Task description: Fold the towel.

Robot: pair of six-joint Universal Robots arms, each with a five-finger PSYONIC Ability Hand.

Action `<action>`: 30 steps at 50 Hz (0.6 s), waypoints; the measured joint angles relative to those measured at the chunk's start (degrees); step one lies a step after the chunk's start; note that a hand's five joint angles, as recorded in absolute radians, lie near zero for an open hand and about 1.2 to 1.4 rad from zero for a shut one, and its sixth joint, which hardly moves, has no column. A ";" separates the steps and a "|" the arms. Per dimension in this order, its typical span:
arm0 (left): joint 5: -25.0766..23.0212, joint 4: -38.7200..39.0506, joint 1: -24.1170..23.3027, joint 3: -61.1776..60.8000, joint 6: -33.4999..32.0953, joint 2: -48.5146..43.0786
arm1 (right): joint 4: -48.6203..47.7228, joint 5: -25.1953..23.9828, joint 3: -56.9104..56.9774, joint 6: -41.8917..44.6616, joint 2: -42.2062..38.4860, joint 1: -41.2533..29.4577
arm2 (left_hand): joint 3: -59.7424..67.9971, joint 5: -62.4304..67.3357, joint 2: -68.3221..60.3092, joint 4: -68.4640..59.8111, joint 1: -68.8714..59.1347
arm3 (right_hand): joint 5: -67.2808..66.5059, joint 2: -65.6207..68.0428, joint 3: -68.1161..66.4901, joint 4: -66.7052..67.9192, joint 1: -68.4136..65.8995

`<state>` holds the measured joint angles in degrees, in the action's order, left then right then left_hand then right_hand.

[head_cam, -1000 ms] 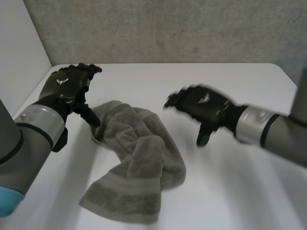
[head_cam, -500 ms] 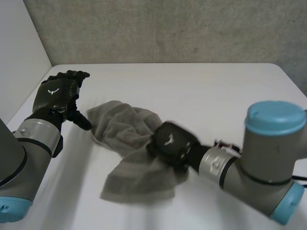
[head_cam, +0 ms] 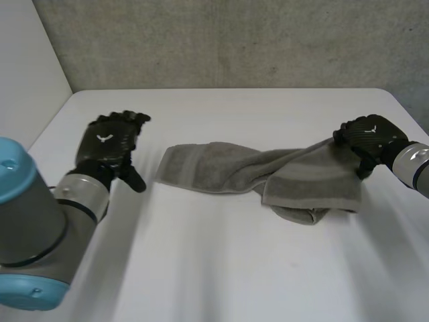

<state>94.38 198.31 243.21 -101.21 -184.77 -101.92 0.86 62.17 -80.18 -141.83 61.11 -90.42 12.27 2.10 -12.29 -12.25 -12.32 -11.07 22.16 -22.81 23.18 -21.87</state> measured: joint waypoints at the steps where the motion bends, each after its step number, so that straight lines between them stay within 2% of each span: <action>1: 0.00 0.24 -0.40 0.21 -0.49 -0.56 | -0.01 0.09 0.09 -0.27 -0.20 0.03 | 0.29 0.43 -0.27 -0.30 -0.24 | 3.61 -4.01 4.20 -3.74 3.20; 3: 0.01 0.97 -1.67 0.85 -2.15 -2.28 | -0.02 0.25 0.14 -1.01 -0.48 0.02 | 0.79 1.03 -0.77 -0.78 -0.75 | 7.64 -8.02 8.65 -8.46 7.49; 8: -0.03 2.78 -4.92 3.03 -7.60 -7.16 | 0.02 0.35 -1.23 -2.74 2.43 -0.38 | 2.43 2.71 -2.53 -2.45 -2.49 | 7.64 -8.13 8.96 -8.51 8.78; 14: -0.16 3.26 -6.74 6.11 -11.38 -11.26 | 0.32 0.38 -4.84 -4.87 9.90 -1.76 | 6.58 6.85 -6.56 -6.59 -6.55 | 7.64 -8.13 8.96 -8.51 8.81; 20: -0.47 3.09 -8.23 10.88 -12.45 -16.02 | 0.26 1.61 -9.25 -8.31 15.11 -9.03 | 8.93 9.15 -8.92 -8.91 -8.88 | 7.48 -7.99 8.78 -8.45 8.20; 24: -1.26 3.01 -9.08 13.67 -12.37 -19.04 | 0.00 3.82 -10.61 -10.52 14.25 -14.06 | 9.91 10.09 -9.87 -9.88 -9.94 | 3.43 -5.27 5.66 -5.95 4.14; 30: -3.20 2.85 -10.26 17.70 -12.21 -23.96 | -1.70 8.83 -10.06 -12.98 8.07 -21.14 | 15.98 16.15 -15.98 -16.03 -16.16 | -6.32 4.07 -3.78 3.54 -4.39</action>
<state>91.18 201.16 232.94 -83.51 -196.98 -125.88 -0.84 71.00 -90.24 -154.81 69.18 -111.57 28.25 18.25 -28.27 -28.28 -28.49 -17.39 26.24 -26.59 26.72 -26.26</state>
